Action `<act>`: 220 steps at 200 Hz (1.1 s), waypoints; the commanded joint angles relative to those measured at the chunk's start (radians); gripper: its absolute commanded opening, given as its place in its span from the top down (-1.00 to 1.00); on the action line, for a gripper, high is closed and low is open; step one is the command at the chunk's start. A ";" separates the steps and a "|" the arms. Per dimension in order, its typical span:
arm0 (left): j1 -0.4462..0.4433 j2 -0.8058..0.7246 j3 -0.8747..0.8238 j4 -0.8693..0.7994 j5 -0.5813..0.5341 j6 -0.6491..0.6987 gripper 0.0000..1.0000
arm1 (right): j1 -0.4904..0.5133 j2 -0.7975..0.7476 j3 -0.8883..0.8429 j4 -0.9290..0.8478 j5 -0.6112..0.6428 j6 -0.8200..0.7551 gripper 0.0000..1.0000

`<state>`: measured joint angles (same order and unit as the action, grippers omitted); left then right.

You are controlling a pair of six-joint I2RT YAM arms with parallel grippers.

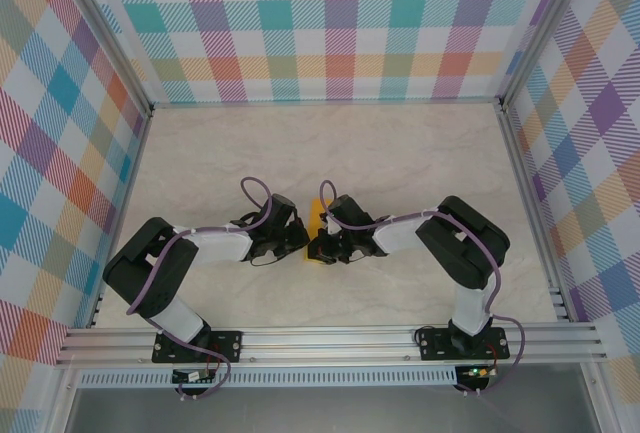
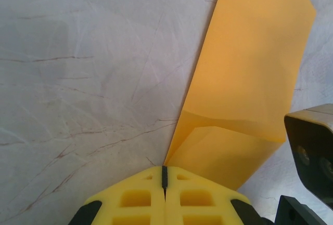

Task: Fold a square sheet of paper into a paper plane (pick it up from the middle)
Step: Third fold the triangle at the center of the table.

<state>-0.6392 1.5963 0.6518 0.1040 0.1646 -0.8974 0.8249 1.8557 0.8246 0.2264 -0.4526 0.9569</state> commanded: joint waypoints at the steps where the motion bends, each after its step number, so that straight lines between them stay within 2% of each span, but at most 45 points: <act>1: -0.001 0.032 -0.003 -0.090 -0.057 -0.001 0.93 | -0.001 0.003 0.022 -0.071 0.061 -0.010 1.00; 62: -0.001 0.031 -0.001 -0.101 -0.063 0.005 0.93 | -0.043 -0.094 0.012 -0.086 0.064 -0.025 1.00; 127: 0.000 0.025 0.002 -0.107 -0.062 0.009 0.93 | -0.076 -0.027 0.014 -0.108 0.072 -0.023 1.00; 178: 0.000 0.021 0.011 -0.120 -0.062 0.014 0.93 | -0.087 -0.089 0.045 -0.164 0.091 -0.060 1.00; 220: -0.001 0.016 0.013 -0.127 -0.062 0.017 0.93 | -0.119 -0.052 0.039 -0.159 0.099 -0.062 1.00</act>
<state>-0.6392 1.5963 0.6659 0.0734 0.1555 -0.8967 0.7280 1.7939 0.8494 0.0906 -0.3740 0.9226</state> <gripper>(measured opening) 0.044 0.044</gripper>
